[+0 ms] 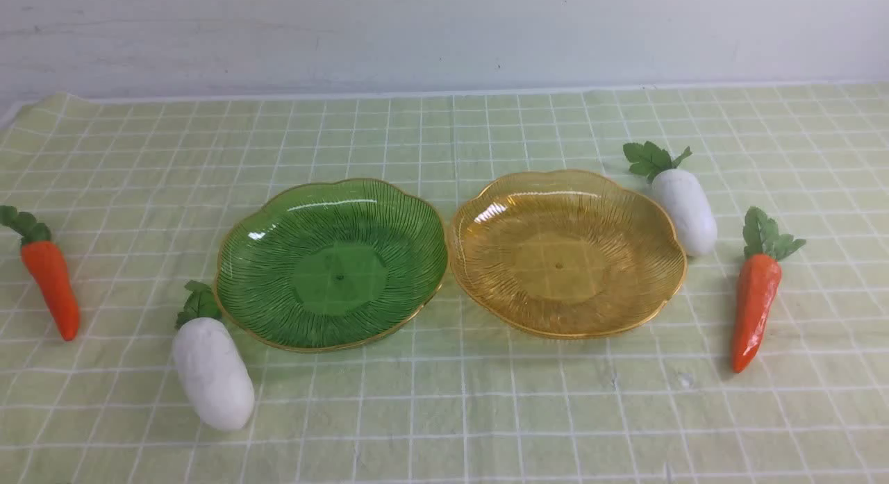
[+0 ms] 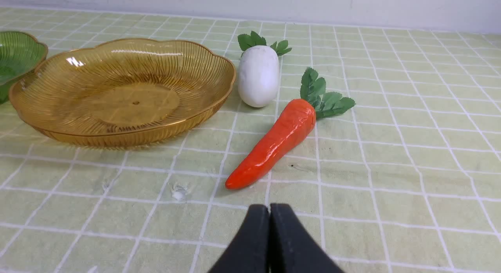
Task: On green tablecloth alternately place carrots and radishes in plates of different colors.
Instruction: 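Pick up the carrot and put it on the nearest plate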
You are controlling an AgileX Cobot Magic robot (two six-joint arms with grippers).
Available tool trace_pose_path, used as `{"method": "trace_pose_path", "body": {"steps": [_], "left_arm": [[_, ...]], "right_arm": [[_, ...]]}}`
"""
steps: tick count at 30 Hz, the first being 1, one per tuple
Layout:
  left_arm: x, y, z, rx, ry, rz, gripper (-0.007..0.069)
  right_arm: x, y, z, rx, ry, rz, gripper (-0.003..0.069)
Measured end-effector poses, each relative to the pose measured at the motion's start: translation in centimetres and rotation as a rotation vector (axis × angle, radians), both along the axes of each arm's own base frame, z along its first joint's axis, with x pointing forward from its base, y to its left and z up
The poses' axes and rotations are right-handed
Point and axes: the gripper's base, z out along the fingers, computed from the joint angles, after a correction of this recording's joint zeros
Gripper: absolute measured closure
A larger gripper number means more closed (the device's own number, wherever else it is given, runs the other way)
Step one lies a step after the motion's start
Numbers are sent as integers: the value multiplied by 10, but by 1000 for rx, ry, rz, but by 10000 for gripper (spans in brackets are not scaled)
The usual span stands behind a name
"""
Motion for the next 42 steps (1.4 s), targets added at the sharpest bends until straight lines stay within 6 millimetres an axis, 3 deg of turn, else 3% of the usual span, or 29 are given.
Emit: {"method": "trace_pose_path", "body": {"steps": [42], "left_arm": [[0, -1, 0, -58, 4, 2, 632]], "right_arm": [[0, -1, 0, -61, -8, 0, 674]]}}
